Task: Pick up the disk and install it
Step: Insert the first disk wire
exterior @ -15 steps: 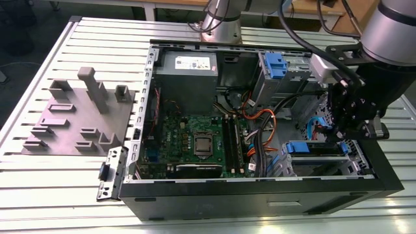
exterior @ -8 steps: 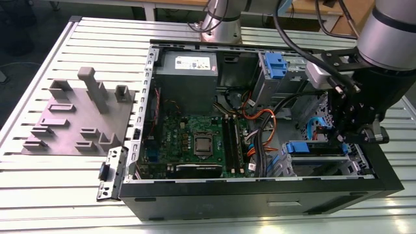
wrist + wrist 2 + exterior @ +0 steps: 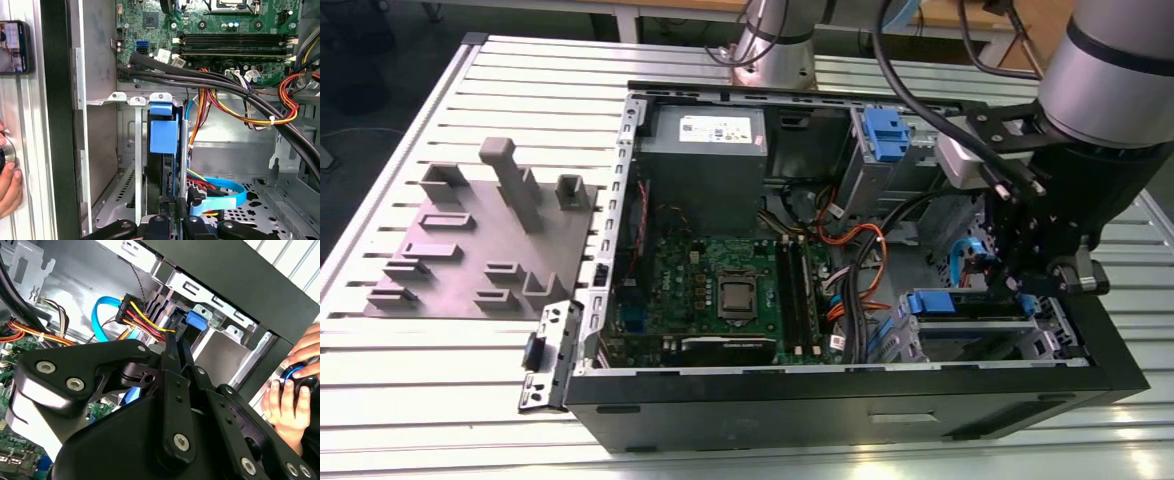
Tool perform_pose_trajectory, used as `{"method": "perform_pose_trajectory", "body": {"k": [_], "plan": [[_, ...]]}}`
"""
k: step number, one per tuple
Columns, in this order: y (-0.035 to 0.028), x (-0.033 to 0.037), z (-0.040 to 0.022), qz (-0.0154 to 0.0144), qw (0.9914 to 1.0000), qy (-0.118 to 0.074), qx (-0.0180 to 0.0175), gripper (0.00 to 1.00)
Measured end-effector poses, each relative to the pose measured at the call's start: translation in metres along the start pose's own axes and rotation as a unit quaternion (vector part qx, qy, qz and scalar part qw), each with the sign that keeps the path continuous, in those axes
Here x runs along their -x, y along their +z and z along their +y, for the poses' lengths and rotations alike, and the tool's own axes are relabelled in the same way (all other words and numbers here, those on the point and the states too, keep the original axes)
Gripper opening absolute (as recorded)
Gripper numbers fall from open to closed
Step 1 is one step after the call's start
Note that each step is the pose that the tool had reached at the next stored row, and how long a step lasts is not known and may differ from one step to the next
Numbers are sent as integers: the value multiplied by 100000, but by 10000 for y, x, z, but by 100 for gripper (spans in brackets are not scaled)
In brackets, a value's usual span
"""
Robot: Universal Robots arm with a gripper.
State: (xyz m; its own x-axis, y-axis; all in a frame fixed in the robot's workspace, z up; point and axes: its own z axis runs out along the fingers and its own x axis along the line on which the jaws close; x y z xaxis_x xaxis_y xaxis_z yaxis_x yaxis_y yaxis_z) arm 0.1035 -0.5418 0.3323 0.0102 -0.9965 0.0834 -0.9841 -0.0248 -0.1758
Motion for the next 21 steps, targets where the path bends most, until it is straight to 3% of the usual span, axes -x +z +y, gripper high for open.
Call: {"method": "perform_pose_trajectory", "body": {"k": [4,7,21], "plan": [[1,-7,20,-98,99996,-540,-635,17],[-2,-17,54,-132,99993,-721,-924,17],[6,-17,78,-182,99987,-732,-1436,17]]}}
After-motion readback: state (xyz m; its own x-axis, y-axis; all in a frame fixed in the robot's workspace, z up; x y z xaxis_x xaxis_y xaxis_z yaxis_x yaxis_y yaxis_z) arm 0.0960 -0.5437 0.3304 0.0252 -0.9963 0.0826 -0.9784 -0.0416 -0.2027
